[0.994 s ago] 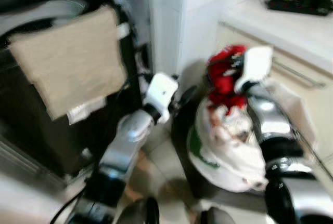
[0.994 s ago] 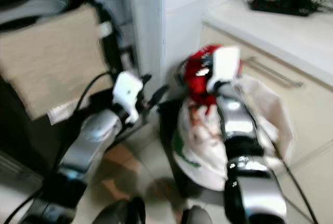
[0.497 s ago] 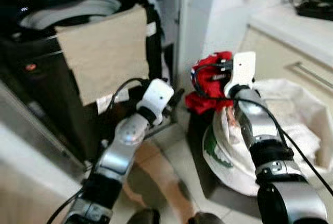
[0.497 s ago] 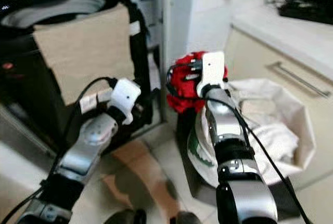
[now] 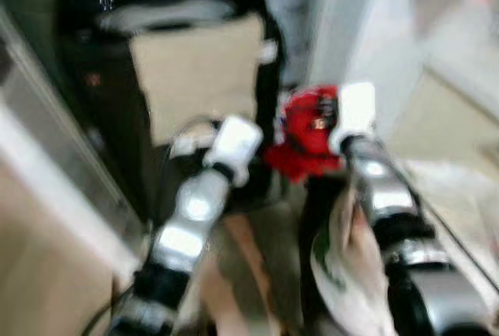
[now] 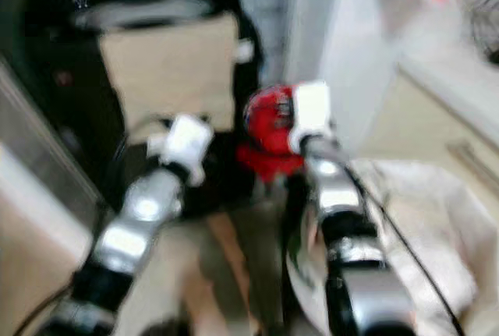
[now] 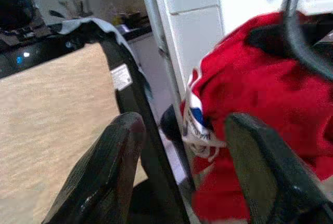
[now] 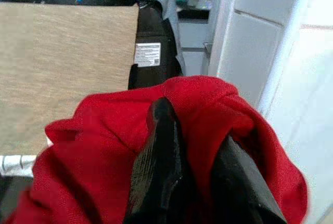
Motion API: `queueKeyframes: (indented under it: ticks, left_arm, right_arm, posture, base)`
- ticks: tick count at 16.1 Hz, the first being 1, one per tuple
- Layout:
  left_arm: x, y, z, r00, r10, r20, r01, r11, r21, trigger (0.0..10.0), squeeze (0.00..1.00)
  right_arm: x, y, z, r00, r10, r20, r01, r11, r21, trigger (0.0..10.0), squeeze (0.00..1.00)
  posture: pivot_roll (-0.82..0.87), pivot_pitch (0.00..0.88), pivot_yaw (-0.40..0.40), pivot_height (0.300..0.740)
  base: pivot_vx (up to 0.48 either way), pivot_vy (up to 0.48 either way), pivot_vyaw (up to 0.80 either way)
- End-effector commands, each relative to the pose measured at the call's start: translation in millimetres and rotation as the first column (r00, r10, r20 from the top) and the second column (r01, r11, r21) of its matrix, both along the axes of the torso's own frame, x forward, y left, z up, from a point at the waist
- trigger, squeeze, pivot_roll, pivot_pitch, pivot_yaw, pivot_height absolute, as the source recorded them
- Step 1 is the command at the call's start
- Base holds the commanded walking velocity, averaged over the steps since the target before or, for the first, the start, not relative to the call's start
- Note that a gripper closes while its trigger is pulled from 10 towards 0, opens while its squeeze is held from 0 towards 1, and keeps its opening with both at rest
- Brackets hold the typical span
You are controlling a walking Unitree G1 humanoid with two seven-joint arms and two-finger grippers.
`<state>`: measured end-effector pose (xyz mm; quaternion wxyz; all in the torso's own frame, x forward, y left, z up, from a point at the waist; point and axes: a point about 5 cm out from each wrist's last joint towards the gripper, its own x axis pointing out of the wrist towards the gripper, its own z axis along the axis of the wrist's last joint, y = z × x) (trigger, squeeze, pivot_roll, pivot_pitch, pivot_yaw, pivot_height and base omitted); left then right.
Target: Clothes washing
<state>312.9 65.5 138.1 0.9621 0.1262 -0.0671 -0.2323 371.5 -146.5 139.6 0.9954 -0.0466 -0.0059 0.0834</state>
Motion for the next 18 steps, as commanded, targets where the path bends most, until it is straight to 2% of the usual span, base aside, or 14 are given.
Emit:
queueKeyframes:
  ticks: [1,2,3,4,7,10,13,14,15,16,17,18]
  left_arm:
    - [6.4,15.2,0.5,0.997,0.076,0.011,-0.076,0.997,0.035,10.0,0.00]
    - [7.3,17.2,0.5,0.995,0.095,0.015,-0.095,0.995,0.034,10.0,0.00]
    - [7.6,18.4,1.0,0.994,0.108,0.018,-0.109,0.994,0.031,10.0,0.00]
    - [7.9,19.6,1.7,0.992,0.123,0.022,-0.124,0.992,0.026,10.0,0.00]
    - [8.4,21.5,3.3,0.987,0.158,0.030,-0.158,0.987,-0.001,10.0,0.00]
    - [8.4,21.2,4.7,0.985,0.166,0.038,-0.166,0.986,-0.006,10.0,0.00]
    - [8.4,20.7,3.6,0.985,0.170,0.038,-0.170,0.985,-0.004,10.0,0.00]
    - [9.4,23.5,5.4,0.983,0.178,0.045,-0.178,0.984,-0.007,10.0,0.00]
    - [9.7,23.9,6.1,0.986,0.161,0.038,-0.161,0.987,-0.017,10.0,0.00]
    - [8.1,22.1,18.5,0.988,0.120,0.102,-0.117,0.992,-0.038,10.0,0.00]
    - [8.2,21.3,23.6,0.984,0.114,0.133,-0.113,0.993,-0.021,10.0,0.00]
    - [8.7,21.2,26.7,0.982,0.116,0.146,-0.113,0.993,-0.025,10.0,0.00]
  right_arm:
    - [4.8,14.1,15.7,0.997,0.051,0.063,-0.051,0.999,0.007,0.0,0.09]
    - [4.5,16.9,13.8,0.996,0.066,0.059,-0.065,0.998,-0.007,0.0,0.08]
    - [4.6,18.2,12.3,0.996,0.067,0.051,-0.066,0.998,-0.012,0.0,0.00]
    - [5.1,19.5,11.5,0.997,0.069,0.044,-0.068,0.997,-0.023,0.0,0.00]
    - [5.7,30.3,25.4,0.987,0.113,0.117,-0.108,0.993,-0.053,0.0,0.00]
    - [5.8,29.9,28.2,0.984,0.116,0.137,-0.109,0.992,-0.059,0.0,0.00]
    - [5.8,28.9,25.6,0.987,0.090,0.130,-0.087,0.996,-0.031,0.0,0.00]
    - [5.9,24.1,24.9,0.990,0.053,0.133,-0.048,0.998,-0.042,0.0,0.00]
    - [4.6,21.6,28.8,0.983,0.035,0.181,-0.029,0.999,-0.037,0.0,0.00]
    - [-0.1,23.6,47.2,0.941,0.046,0.335,-0.013,0.995,-0.100,0.0,0.00]
    - [-1.5,24.5,53.8,0.923,0.045,0.382,-0.004,0.994,-0.108,0.0,0.00]
    - [-1.1,24.1,54.5,0.923,0.038,0.383,-0.001,0.995,-0.098,0.0,0.00]
  posture:
    - [-0.09,0.000,-0.015,0.724]
    - [-0.08,0.000,-0.017,0.724]
    - [-0.08,0.000,-0.017,0.724]
    - [-0.08,0.000,-0.018,0.724]
    - [-0.08,0.000,-0.023,0.724]
    - [-0.08,0.000,-0.026,0.724]
    - [-0.08,0.000,-0.030,0.724]
    - [-0.08,0.000,-0.030,0.724]
    - [-0.08,0.000,-0.029,0.724]
    - [-0.08,0.000,-0.027,0.724]
    - [-0.08,0.000,-0.026,0.724]
    - [-0.08,0.000,-0.025,0.724]
  base:
    - [0.000,0.000,0.77]
    - [0.000,0.000,0.77]
    - [0.000,0.000,0.77]
    - [0.000,0.000,0.00]
    - [0.000,0.000,0.00]
    - [0.000,0.000,0.00]
    - [0.000,0.000,0.70]
    - [0.000,0.000,0.00]
    - [0.000,0.000,0.00]
    - [0.480,0.000,0.00]
    - [0.480,0.000,0.00]
    - [0.480,0.000,0.00]
